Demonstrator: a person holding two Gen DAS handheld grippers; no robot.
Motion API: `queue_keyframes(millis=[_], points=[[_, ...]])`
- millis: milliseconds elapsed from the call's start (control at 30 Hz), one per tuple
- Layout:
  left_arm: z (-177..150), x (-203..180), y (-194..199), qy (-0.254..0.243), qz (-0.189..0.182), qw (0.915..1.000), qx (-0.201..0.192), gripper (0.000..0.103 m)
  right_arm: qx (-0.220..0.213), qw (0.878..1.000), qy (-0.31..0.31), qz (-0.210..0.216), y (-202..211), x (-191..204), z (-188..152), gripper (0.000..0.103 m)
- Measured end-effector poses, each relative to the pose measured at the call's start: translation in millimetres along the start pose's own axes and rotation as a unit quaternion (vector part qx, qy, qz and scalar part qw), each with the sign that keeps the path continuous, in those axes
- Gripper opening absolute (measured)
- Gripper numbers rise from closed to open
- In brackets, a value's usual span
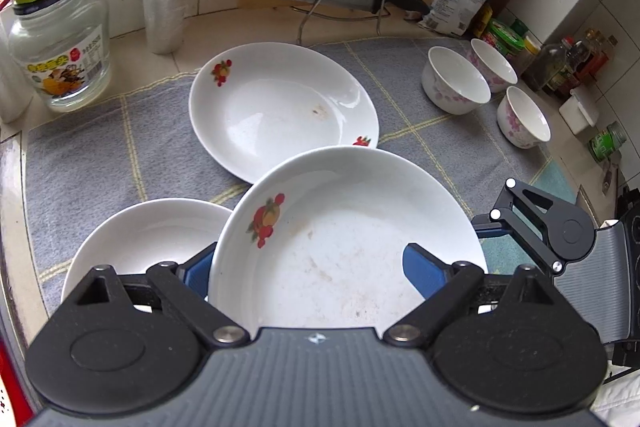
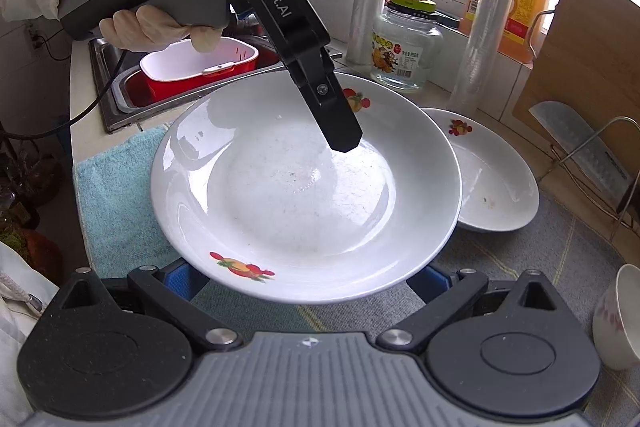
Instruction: Organize plates and bowls
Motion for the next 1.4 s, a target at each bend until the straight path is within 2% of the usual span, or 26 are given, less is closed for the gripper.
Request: queue_keyframes(millis=[333,633,1000,1400], points=[[-9,51,20,0.034,0.021,0.9991,-0.015,0.093,0.000,0.999,0.027,0.024,-39,14,35,0.103],[-16,83,24,0.053,0.025,0.9981,-0.018,0.093,0.010,0.999,0.036,0.036,-64,20,50,0.103],[-19,102,16,0.063,0.024,0.9976,-0.011,0.093,0.022,0.998,0.016,0.053,-81,19,55,0.103],[-20,108,9,0.066,0.021,0.9976,-0.006,0.093,0.036,0.998,0.016,0.050,-83,21,59,0.103]])
Point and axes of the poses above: each gripper's, at about its wrist camera, not at the fingertips, and y roughly against the way its jaws point, x to its left, z to its top, the point moved 5 cm from there along -y, roughly the way its jaws point, and after that the axes turned 1 degree about -x, right-handed, at the moved point
